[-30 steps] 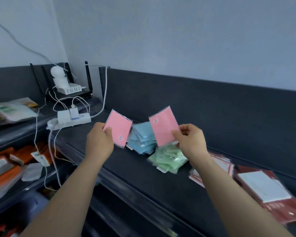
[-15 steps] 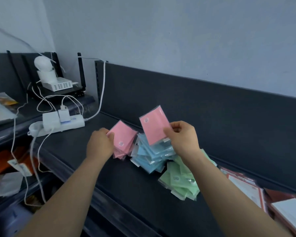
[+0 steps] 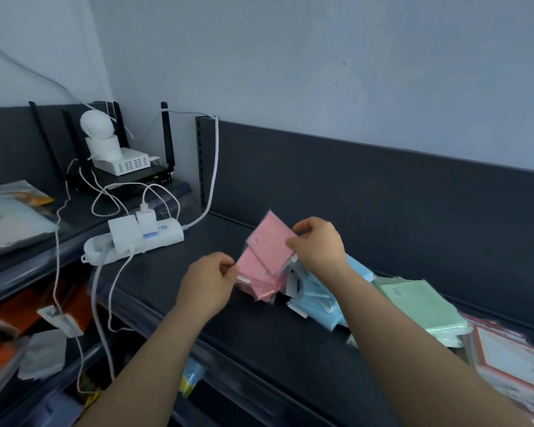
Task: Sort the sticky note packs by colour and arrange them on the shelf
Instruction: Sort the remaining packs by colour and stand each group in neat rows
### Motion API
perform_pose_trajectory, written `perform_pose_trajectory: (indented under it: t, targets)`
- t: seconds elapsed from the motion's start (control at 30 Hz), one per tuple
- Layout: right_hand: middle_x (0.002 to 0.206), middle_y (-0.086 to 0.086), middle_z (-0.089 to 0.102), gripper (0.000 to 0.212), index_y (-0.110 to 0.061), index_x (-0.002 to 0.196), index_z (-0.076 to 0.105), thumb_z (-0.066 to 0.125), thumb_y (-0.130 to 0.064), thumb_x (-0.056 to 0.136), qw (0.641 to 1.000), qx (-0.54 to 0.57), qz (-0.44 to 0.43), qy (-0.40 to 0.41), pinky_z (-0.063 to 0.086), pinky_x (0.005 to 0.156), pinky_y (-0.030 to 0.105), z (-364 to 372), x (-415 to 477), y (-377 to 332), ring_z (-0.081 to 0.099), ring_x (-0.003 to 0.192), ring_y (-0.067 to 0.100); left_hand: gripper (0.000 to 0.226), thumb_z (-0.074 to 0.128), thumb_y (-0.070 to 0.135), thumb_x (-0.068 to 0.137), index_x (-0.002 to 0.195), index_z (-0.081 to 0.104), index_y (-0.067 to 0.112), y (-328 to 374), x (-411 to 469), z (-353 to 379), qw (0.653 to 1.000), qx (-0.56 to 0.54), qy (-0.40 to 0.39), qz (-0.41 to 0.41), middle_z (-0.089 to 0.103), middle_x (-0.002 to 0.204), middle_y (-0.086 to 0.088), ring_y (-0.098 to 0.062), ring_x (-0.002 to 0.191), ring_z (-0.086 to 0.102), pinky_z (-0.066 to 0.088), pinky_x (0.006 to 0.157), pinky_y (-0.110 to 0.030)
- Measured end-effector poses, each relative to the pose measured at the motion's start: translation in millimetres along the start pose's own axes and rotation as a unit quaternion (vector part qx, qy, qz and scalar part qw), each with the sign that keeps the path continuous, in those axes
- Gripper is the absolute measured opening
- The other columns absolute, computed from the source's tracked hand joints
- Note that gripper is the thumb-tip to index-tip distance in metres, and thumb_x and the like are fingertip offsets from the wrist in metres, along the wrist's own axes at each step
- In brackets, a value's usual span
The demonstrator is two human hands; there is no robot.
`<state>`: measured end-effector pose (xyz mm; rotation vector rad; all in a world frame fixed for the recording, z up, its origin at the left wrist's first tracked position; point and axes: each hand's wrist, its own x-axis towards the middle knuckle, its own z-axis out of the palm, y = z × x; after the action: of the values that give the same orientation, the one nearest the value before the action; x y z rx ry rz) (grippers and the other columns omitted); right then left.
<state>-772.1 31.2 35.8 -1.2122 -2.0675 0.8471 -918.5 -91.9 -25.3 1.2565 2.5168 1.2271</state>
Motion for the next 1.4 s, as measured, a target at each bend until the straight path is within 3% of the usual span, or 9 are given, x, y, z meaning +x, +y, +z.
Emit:
perform_pose_trajectory:
  t: [0.17, 0.27, 0.4, 0.57, 0.7, 0.8, 0.93, 1.3, 1.4]
  targets:
    - [0.086, -0.002, 0.068, 0.013, -0.021, 0.088, 0.067, 0.062, -0.028, 0.079, 0.977, -0.209, -0.036, 0.005, 0.046, 0.083, 0.034, 17, -1, -9, 0.059, 0.090, 0.023, 0.019, 0.062, 0.024, 0.090, 0.106, 0.070, 0.017, -11, 8, -8, 0.999, -0.006, -0.024, 0.029, 0.071, 0.100, 0.004, -0.013, 0.090, 0.064, 0.048, 0.081, -0.025]
    - [0.085, -0.003, 0.067, 0.015, -0.025, 0.085, 0.072, 0.061, -0.027, 0.076, 0.959, -0.278, -0.053, 0.006, 0.035, 0.080, 0.032, 24, -5, -9, 0.051, 0.096, 0.025, 0.020, 0.062, 0.024, 0.090, 0.107, 0.070, 0.017, -14, 10, -8, 0.998, -0.001, -0.044, 0.050, 0.071, 0.101, 0.004, -0.013, 0.090, 0.064, 0.048, 0.080, -0.025]
    - [0.101, -0.005, 0.070, 0.024, -0.026, 0.104, 0.071, 0.060, -0.026, 0.083, 0.961, -0.267, -0.075, 0.013, 0.035, 0.090, 0.033, 21, -12, -7, 0.050, 0.109, 0.024, 0.021, 0.060, 0.026, 0.091, 0.109, 0.068, 0.019, -12, 11, -13, 0.996, 0.017, -0.052, 0.070, 0.071, 0.103, 0.005, -0.014, 0.092, 0.064, 0.050, 0.082, -0.029]
    - [0.104, 0.011, 0.069, 0.026, -0.003, 0.104, 0.068, 0.058, -0.017, 0.085, 0.965, -0.226, -0.091, 0.094, 0.044, 0.090, 0.037, 7, -28, -1, 0.057, 0.105, 0.031, 0.021, 0.053, 0.026, 0.094, 0.110, 0.066, 0.020, 6, 9, -24, 0.985, 0.083, 0.007, 0.154, 0.063, 0.097, 0.002, -0.016, 0.088, 0.056, 0.041, 0.068, -0.027]
    - [0.126, 0.004, 0.062, 0.033, -0.009, 0.125, 0.060, 0.051, -0.019, 0.094, 0.964, -0.226, -0.084, 0.115, 0.039, 0.092, 0.027, -15, -53, 10, 0.055, 0.115, 0.023, 0.019, 0.054, 0.022, 0.093, 0.100, 0.068, 0.011, 28, -2, -21, 0.972, 0.071, 0.019, 0.225, 0.062, 0.089, -0.001, -0.017, 0.081, 0.052, 0.042, 0.066, -0.030]
    - [0.118, 0.007, 0.064, 0.029, -0.006, 0.116, 0.061, 0.050, -0.020, 0.094, 0.960, -0.239, -0.059, 0.133, 0.046, 0.086, 0.035, -33, -74, 23, 0.057, 0.106, 0.026, 0.019, 0.053, 0.024, 0.094, 0.097, 0.068, 0.013, 47, -17, -11, 0.961, 0.046, -0.002, 0.272, 0.066, 0.092, 0.001, -0.019, 0.086, 0.058, 0.049, 0.069, -0.033]
    - [0.116, 0.007, 0.065, 0.027, -0.005, 0.114, 0.062, 0.052, -0.020, 0.093, 0.954, -0.254, -0.026, 0.156, 0.041, 0.089, 0.033, -58, -100, 46, 0.057, 0.107, 0.027, 0.027, 0.055, 0.028, 0.094, 0.114, 0.068, 0.015, 71, -38, 10, 0.955, 0.015, -0.029, 0.294, 0.068, 0.110, 0.000, -0.020, 0.100, 0.059, 0.048, 0.080, -0.031]
    - [0.118, 0.002, 0.066, 0.026, -0.010, 0.114, 0.064, 0.054, -0.020, 0.093, 0.931, -0.292, 0.044, 0.214, 0.041, 0.086, 0.031, -156, -191, 121, 0.057, 0.111, 0.026, 0.027, 0.057, 0.027, 0.093, 0.114, 0.069, 0.015, 163, -121, 75, 0.924, -0.042, -0.089, 0.370, 0.069, 0.108, 0.001, -0.022, 0.103, 0.058, 0.047, 0.086, -0.034]
    - [0.108, 0.002, 0.067, 0.021, -0.009, 0.103, 0.064, 0.053, -0.022, 0.091, 0.925, -0.306, 0.069, 0.214, 0.041, 0.075, 0.033, -191, -217, 145, 0.058, 0.103, 0.028, 0.021, 0.059, 0.025, 0.092, 0.106, 0.071, 0.015, 195, -154, 93, 0.916, -0.048, -0.099, 0.387, 0.070, 0.099, 0.000, -0.025, 0.094, 0.060, 0.049, 0.079, -0.035]
